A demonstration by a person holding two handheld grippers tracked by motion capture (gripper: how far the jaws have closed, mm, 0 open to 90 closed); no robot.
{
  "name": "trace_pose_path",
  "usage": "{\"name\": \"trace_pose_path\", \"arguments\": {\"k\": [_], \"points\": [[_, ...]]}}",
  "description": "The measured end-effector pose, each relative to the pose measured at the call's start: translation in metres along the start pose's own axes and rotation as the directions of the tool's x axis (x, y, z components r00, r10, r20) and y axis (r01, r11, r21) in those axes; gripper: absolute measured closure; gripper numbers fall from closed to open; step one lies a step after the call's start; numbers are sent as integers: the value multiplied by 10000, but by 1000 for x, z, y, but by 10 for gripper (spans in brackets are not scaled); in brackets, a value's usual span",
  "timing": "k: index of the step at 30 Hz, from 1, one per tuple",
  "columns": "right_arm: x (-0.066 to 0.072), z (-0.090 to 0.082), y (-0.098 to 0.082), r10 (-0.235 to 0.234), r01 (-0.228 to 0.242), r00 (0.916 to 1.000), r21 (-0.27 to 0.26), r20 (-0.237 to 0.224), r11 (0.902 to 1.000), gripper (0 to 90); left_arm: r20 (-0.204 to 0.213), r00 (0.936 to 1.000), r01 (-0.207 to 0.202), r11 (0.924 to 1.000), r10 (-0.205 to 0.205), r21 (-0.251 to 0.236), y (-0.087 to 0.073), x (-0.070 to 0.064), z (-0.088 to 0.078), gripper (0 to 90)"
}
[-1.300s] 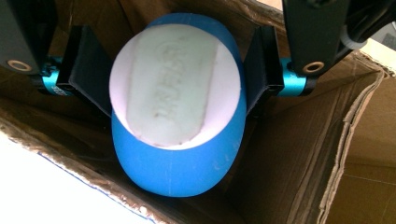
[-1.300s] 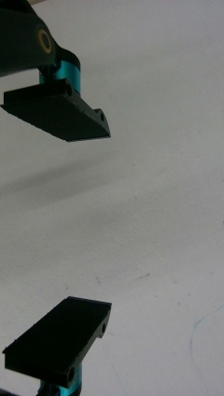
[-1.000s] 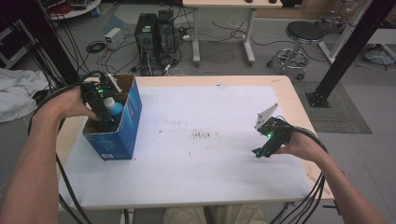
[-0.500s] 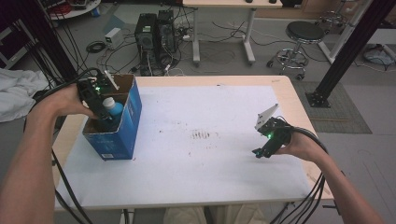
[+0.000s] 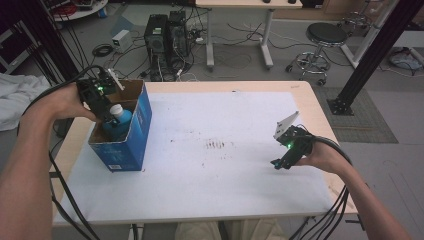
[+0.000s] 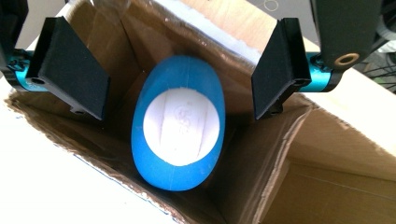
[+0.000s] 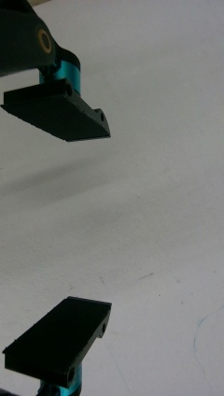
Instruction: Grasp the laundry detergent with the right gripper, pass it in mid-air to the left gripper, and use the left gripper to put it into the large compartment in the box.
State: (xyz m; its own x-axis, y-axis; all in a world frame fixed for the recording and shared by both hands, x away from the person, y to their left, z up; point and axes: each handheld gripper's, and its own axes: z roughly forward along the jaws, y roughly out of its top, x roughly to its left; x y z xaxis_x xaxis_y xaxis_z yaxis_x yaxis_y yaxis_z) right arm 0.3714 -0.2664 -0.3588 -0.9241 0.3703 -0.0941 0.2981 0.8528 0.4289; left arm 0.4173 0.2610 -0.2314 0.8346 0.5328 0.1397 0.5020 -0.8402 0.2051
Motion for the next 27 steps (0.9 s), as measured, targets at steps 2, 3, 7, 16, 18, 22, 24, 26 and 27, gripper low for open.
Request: {"name": "trace_pose_path", "arguments": {"k": [2,3,7,16,18,22,24,26,27], "points": [[0,-1,0,3,-3,10000,4,10,10000,133,-231,9997,10,9999,-13,-153,2,-1,-8,197],[0,-1,0,-7,7,10000,15,13,10000,133,-288,9996,-62,9998,57,-186,4,-2,-12,198],[0,-1,0,-13,13,10000,22,23,10000,133,-519,9977,-455,9981,433,-409,18,-12,-29,197],[1,1,2,-60,60,10000,94,14,9999,133,-873,9836,-1656,9819,1578,-913,66,-46,-51,165],[1,0,2,-54,53,10000,96,36,9999,133,-882,9774,-2007,9745,1922,-1006,78,-56,-51,163],[1,-1,2,-49,48,10000,98,60,9999,133,-768,9627,-2656,9604,2596,-836,100,-76,-42,162],[1,-1,2,-58,57,10000,108,70,9999,133,-622,9544,-2960,9524,2919,-726,110,-86,-35,163],[1,-1,1,-37,36,10000,115,89,9999,133,-392,9482,-3174,9460,3154,-658,119,-94,-28,162],[1,-1,1,-32,31,9999,124,102,9999,133,-319,9457,-3249,9434,3235,-664,121,-97,-25,162]]}}
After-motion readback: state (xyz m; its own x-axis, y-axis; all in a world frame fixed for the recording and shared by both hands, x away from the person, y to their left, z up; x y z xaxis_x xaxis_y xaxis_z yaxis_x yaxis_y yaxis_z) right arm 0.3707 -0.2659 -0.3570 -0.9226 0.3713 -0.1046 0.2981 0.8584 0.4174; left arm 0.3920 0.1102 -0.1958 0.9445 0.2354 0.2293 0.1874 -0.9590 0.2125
